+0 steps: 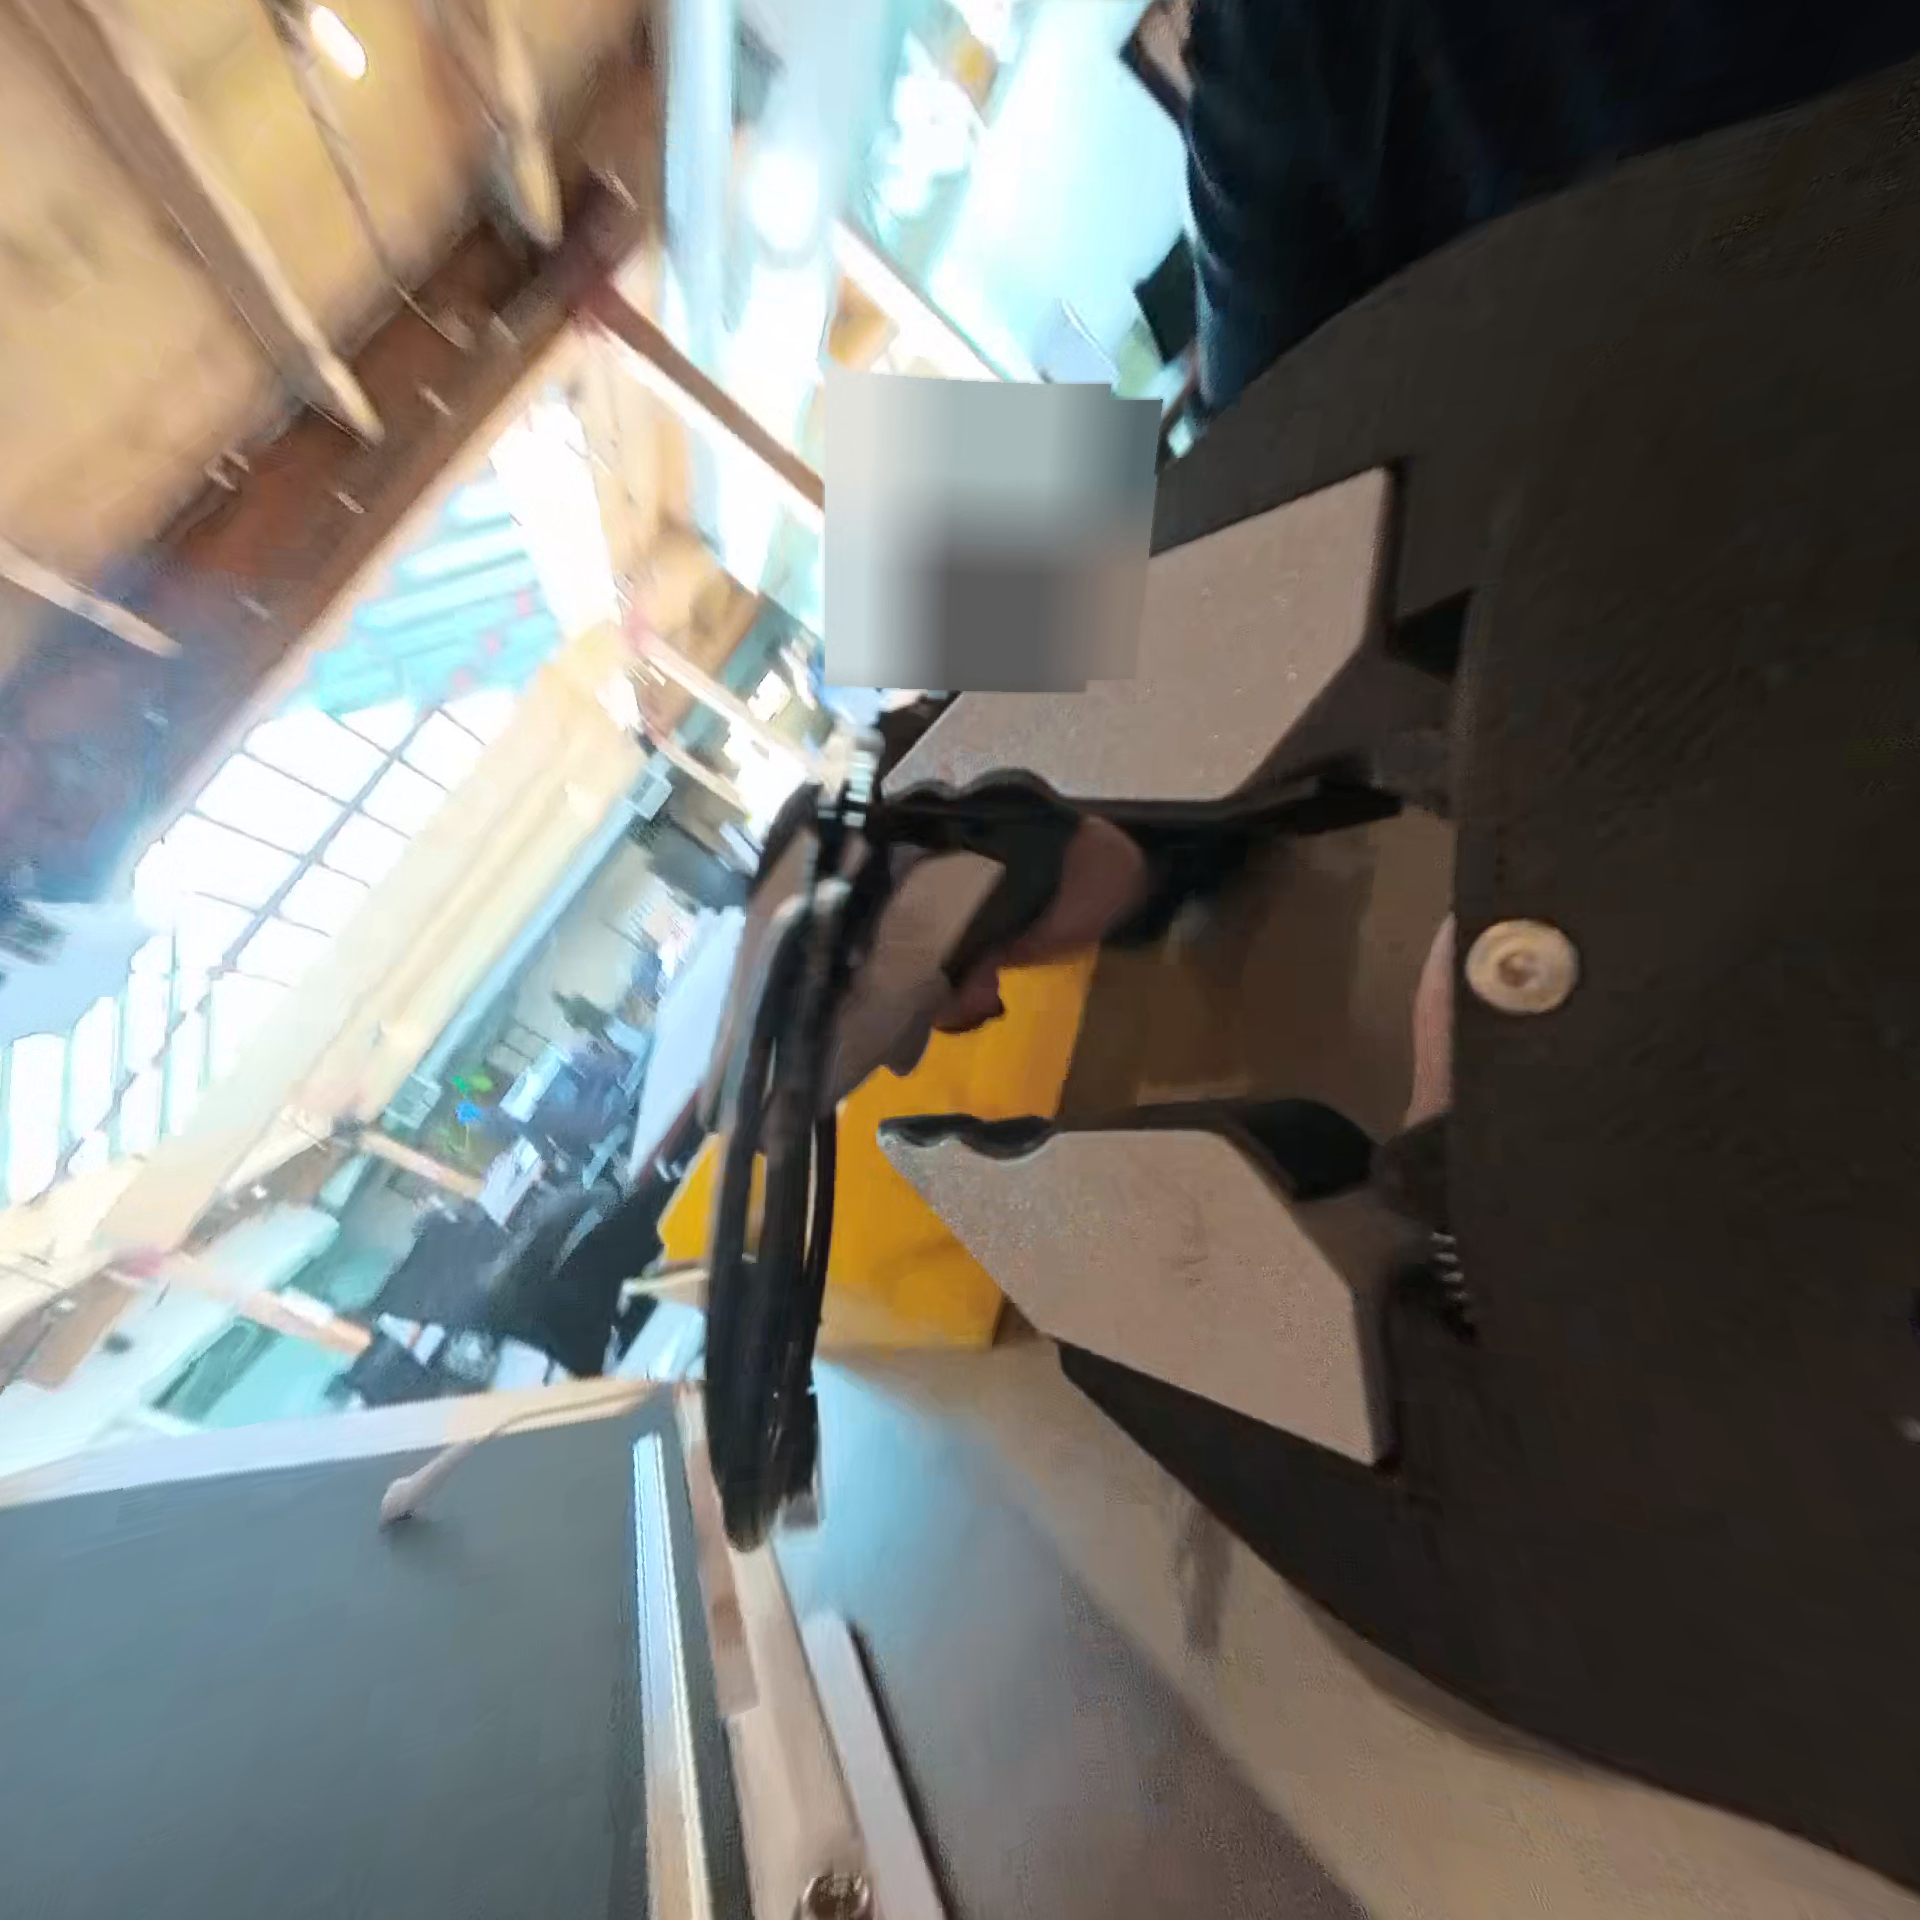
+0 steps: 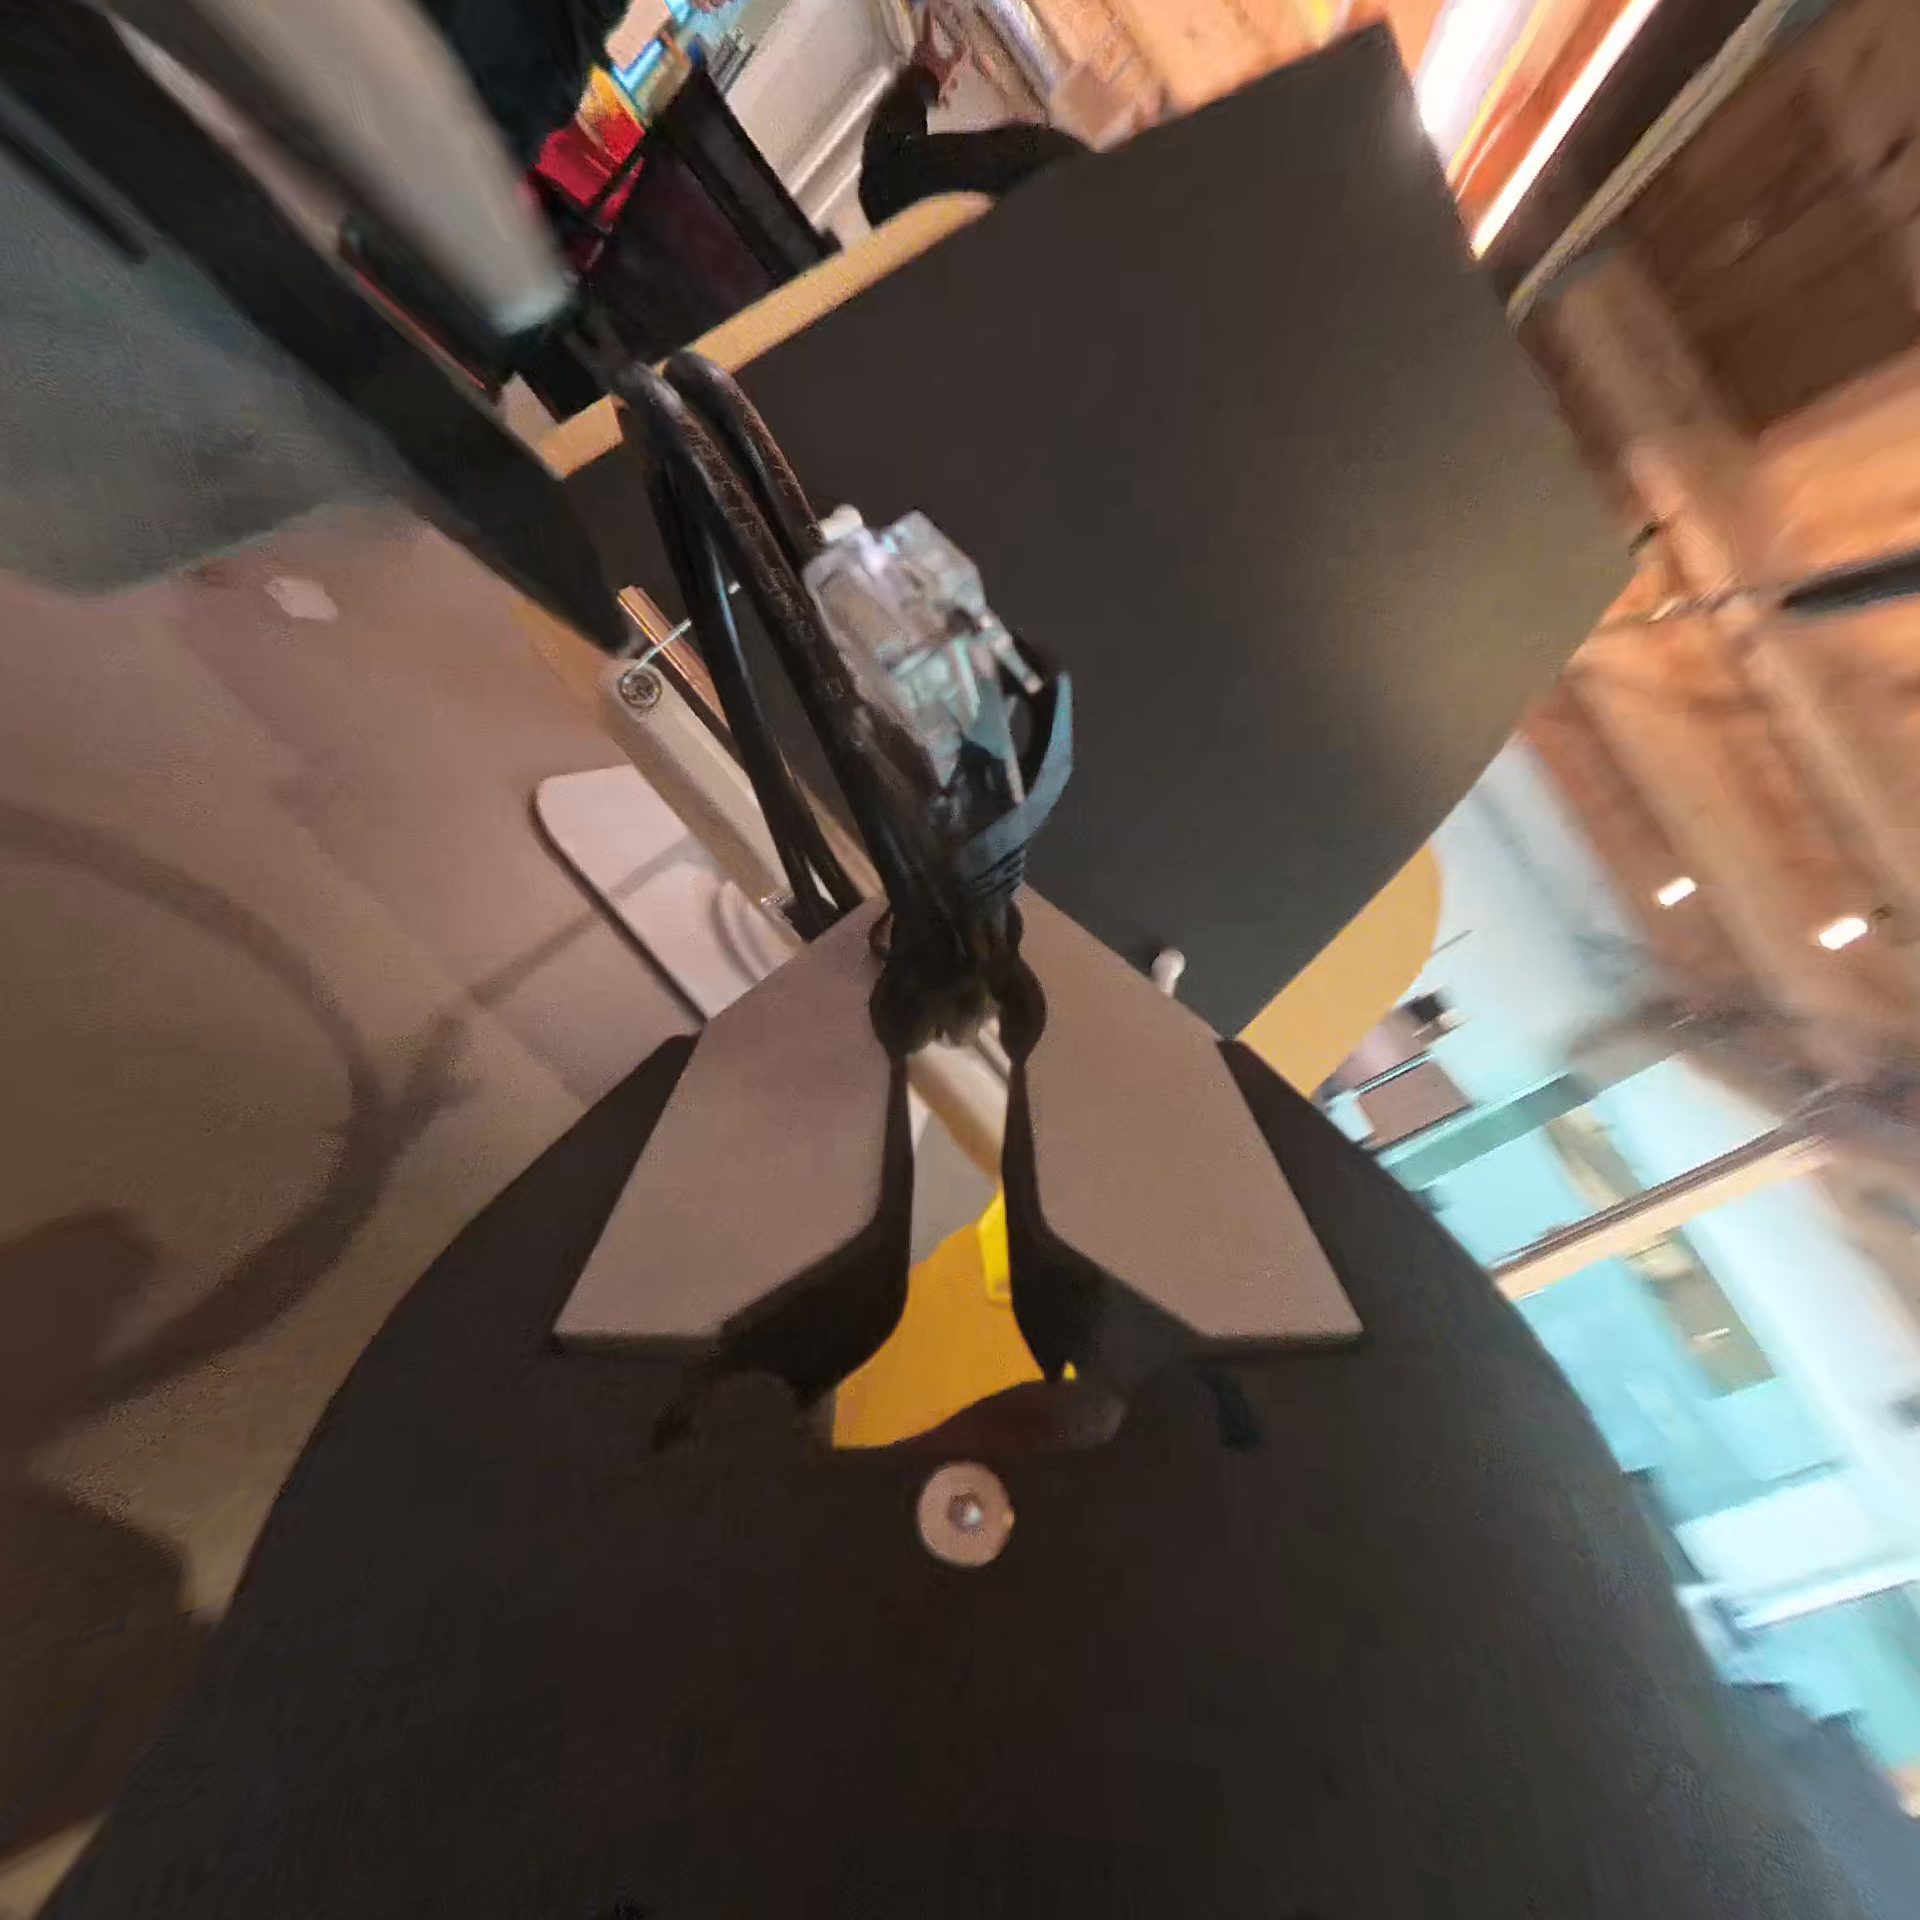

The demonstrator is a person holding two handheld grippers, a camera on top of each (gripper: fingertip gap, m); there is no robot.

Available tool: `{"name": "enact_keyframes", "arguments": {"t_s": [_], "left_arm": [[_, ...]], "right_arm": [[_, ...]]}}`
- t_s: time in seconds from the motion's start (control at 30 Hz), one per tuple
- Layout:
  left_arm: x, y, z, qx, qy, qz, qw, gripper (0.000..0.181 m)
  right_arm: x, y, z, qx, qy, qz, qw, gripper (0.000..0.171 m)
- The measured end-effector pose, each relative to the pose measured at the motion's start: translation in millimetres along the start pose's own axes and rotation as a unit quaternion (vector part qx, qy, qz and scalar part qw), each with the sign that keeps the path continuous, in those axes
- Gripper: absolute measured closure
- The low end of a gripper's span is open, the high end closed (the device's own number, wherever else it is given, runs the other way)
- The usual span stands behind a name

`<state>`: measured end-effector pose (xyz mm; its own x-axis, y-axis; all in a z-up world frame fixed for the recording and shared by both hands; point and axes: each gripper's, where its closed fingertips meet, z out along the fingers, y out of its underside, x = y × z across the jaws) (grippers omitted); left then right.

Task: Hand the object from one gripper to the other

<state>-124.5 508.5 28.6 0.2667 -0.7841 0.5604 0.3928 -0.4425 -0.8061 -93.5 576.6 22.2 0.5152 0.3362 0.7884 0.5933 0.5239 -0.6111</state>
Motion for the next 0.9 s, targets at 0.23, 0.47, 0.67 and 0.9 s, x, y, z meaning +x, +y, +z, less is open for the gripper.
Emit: {"name": "enact_keyframes", "arguments": {"t_s": [0.23,0.47,0.67,0.9], "left_arm": [[-5,-12,-8,0.036,-0.002,-0.005,0.999,0.162],[32,-6,-16,-0.018,0.006,0.266,0.964,0.181],[93,-4,-33,0.040,0.163,0.310,0.936,0.181],[121,35,-33,-0.030,0.263,0.313,0.912,0.181]], "right_arm": [[-26,-28,-5,0.046,0.050,-0.188,0.980,0.163],[-80,-32,-25,0.098,-0.259,0.107,0.955,0.137],[-64,-49,-35,0.124,-0.395,0.398,0.819,0.122],[-84,-75,-58,0.090,-0.574,0.586,0.565,0.115]]}}
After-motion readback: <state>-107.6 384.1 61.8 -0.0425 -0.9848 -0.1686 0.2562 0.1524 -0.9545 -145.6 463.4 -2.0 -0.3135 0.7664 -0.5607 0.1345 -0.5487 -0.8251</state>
